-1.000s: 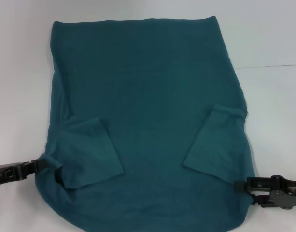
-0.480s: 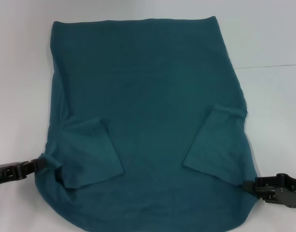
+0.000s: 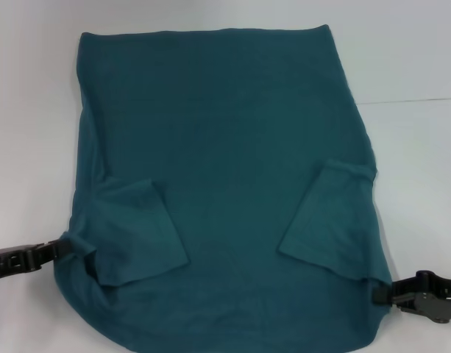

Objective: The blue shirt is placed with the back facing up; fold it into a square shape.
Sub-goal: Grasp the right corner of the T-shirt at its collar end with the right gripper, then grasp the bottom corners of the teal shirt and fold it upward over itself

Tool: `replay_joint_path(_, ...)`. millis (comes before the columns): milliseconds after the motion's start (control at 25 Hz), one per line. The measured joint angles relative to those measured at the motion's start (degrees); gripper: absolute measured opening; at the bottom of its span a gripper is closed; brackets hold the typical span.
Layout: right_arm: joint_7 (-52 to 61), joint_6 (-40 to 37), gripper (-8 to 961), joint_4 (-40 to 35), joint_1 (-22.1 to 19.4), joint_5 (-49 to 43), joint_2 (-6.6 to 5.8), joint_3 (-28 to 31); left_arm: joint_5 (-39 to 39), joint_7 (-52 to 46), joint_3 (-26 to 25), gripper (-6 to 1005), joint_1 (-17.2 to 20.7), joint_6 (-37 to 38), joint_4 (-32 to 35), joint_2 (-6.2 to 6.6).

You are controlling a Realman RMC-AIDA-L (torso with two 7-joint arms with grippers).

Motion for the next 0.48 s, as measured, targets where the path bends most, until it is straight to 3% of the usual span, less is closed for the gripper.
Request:
replay_joint_path(240,-0.5,-0.6,55,-0.4,-1.4,0.6,-0.47,0.8,0.0,0.0,0.0,91,-0.1,0.0,0.0,0.0)
replay_joint_path(480,-2.1,-1.7,55,-0.8,-3.1,1.1,-2.04,3.1,0.0,-0.5,-0.6,92,0.7,0.7,0.6,0.0)
